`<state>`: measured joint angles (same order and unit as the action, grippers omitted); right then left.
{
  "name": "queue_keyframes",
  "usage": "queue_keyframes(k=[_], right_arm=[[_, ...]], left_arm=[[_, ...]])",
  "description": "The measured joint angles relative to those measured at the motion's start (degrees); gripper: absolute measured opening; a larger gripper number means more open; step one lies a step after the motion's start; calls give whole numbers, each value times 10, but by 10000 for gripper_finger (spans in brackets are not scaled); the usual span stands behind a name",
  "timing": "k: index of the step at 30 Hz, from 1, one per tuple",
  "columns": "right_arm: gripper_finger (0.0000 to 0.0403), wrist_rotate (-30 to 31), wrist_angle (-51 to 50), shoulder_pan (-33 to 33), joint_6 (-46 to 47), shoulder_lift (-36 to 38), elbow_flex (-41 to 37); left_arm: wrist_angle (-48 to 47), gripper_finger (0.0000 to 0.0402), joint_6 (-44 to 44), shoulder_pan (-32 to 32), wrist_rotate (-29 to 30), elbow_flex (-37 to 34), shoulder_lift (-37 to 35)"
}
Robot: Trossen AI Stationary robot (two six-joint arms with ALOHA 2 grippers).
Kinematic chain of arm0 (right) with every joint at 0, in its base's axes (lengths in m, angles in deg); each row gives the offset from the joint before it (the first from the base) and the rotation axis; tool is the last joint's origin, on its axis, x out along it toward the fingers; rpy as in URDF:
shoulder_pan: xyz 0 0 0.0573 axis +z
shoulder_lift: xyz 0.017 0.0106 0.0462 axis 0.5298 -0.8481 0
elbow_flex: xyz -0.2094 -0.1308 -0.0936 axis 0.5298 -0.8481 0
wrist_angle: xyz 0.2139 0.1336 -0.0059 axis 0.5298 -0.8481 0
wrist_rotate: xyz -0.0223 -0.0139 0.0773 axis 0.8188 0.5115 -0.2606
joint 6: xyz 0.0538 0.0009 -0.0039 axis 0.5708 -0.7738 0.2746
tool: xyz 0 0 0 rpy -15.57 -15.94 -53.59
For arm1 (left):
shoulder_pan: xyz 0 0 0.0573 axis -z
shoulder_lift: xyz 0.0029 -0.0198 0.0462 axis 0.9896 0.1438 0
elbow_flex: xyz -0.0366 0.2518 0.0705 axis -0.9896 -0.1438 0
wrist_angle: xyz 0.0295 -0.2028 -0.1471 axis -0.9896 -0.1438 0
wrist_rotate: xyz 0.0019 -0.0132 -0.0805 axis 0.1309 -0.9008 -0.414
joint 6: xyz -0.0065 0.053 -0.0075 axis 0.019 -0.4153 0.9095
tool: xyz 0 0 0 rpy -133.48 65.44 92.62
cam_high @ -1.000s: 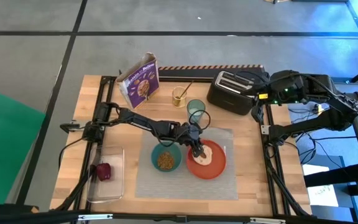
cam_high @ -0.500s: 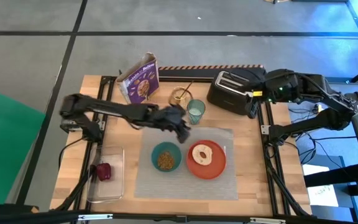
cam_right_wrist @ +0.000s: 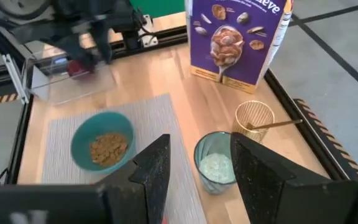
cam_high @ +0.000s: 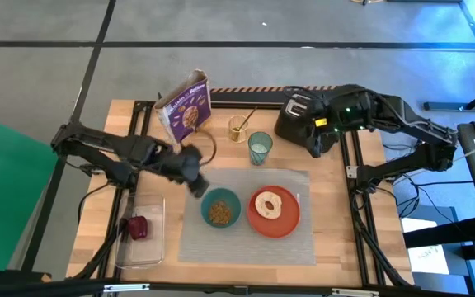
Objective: Arrange a breakfast setting
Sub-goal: Put the red apple on the orange plate
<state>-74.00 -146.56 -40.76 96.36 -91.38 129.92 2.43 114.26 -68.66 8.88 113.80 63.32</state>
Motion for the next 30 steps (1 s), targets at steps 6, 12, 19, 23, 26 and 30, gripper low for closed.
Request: queue_keyframes(k=[6,12,19,23,26,30], right_arm=[[159,-33,40,-31,-1,-9,0],[159,-81,65,-54,10,-28,0],[159,-83,63,-56,22,-65,0],[159,-82,65,-55,22,-83,0],[159,-82,73,-55,22,-92,0],[159,-81,85,-55,20,-95,0]], left_arm=[[-127,185,50,94,-102,-1,-4],[-242,185,167,163,-149,-1,-3],[-265,189,389,218,-141,-14,-13],[-261,212,467,240,-144,-44,-5],[-237,244,529,263,-163,-85,-5],[-171,295,586,287,-181,-143,-5]])
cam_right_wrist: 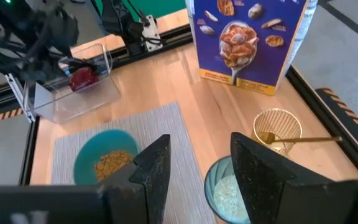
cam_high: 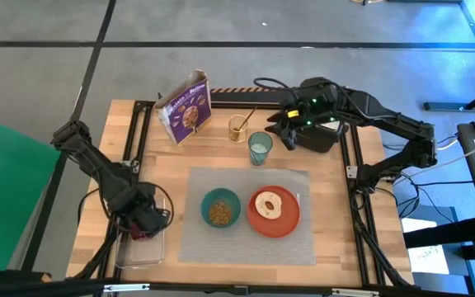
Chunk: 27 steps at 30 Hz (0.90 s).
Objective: Arrange a breakfast setting
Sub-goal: Put the red apple on the orange plate
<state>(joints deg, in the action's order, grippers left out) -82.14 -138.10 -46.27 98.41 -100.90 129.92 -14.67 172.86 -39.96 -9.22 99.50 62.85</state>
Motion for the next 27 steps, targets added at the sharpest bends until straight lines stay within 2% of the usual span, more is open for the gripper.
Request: queue_keyframes(k=[6,12,18,23,27], right_arm=[[159,0,24,-1,0,0,0],[159,3,17,-9,3,0,0],[159,2,13,-8,17,0,0],[159,2,12,-7,23,0,0],[159,7,14,-7,23,0,0]], left_arm=[[59,340,57,21,-49,-72,0],[105,343,77,26,-67,-127,0],[208,344,83,37,-83,-191,0],[226,344,86,50,-92,-217,-2],[224,344,70,53,-76,-220,-2]])
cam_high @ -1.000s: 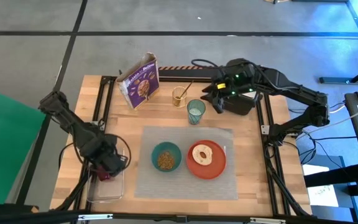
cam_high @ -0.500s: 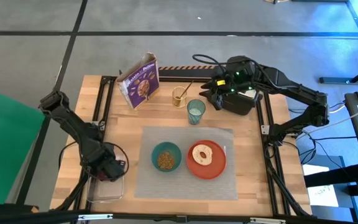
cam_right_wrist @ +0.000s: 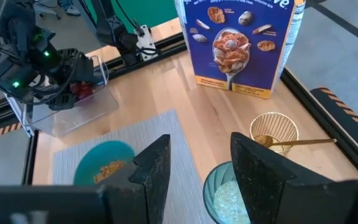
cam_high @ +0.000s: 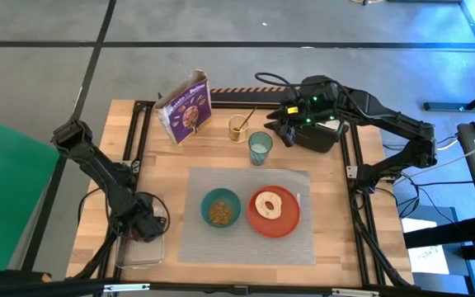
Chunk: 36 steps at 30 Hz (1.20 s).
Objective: Arrange a breakfast setting
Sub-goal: Put the red apple on the orange plate
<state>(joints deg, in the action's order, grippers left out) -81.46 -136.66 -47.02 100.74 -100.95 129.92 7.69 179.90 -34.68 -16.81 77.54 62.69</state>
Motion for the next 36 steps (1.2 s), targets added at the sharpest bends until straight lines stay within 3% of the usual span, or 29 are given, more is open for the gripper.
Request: queue_keyframes(k=[7,14,19,25,36], right_arm=[[159,0,18,0,8,0,0],[159,0,20,0,17,0,0],[159,0,20,0,23,0,0],[159,0,32,0,25,0,0],[159,0,32,0,39,0,0]], left_arm=[[14,344,-37,1,51,-14,1],[16,344,-55,2,42,-16,1],[21,344,-98,2,-4,-8,-2],[28,343,-111,18,-2,-9,-2],[32,291,-103,34,-2,-8,-2]])
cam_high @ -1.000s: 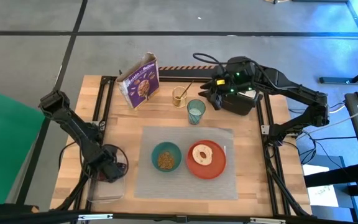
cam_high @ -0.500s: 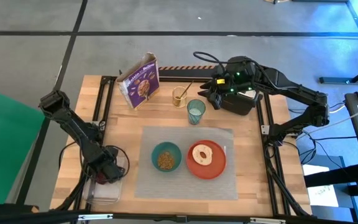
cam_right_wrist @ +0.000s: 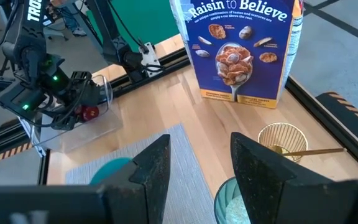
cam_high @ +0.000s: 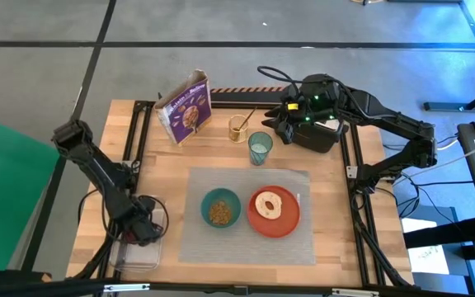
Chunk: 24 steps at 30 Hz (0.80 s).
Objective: Arrange a breakfast setting
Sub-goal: Put the red apple on the orange plate
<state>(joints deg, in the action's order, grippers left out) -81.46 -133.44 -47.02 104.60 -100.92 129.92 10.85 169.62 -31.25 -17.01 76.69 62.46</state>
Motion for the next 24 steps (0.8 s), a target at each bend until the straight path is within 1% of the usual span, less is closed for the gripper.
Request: queue_keyframes(k=[3,7,11,14,17,19,22,24], right_arm=[[159,0,3,0,0,0,0],[159,0,21,0,0,0,0],[159,-8,51,0,0,0,0],[159,-28,69,0,0,0,0],[159,-44,76,0,3,1,0],[159,-55,74,0,8,2,0],[159,-81,74,1,15,3,0],[159,-86,78,16,15,-2,0]], left_arm=[[-27,294,-3,1,-9,28,3],[-98,295,-22,1,-2,89,2],[-186,296,-44,1,38,159,2],[-244,296,-55,0,89,211,1],[-292,296,-62,-2,168,262,1],[-316,296,-72,-8,241,297,1],[-329,296,-125,-24,395,343,1],[-325,296,-185,-39,501,368,0]])
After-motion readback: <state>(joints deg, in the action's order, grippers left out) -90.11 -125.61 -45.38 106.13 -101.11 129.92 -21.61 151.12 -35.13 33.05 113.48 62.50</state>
